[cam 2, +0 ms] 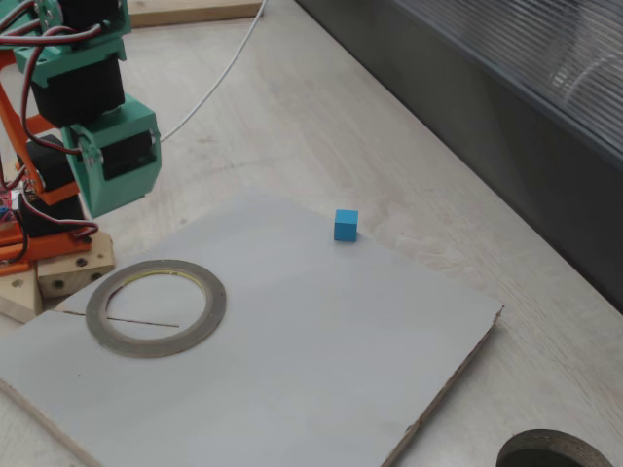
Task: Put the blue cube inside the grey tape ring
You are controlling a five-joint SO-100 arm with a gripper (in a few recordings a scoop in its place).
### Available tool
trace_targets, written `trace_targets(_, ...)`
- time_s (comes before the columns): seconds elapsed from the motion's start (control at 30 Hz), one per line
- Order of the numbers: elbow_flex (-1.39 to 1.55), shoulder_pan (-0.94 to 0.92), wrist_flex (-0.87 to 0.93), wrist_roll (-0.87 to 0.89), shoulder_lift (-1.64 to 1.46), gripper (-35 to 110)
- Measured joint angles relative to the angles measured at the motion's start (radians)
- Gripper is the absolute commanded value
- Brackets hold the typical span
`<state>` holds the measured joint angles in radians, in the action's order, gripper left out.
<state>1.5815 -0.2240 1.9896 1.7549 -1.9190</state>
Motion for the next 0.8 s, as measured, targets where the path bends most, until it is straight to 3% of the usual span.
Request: trace_targets(0.8, 0.000, 0.009, 0.000, 0.000, 0.000, 0)
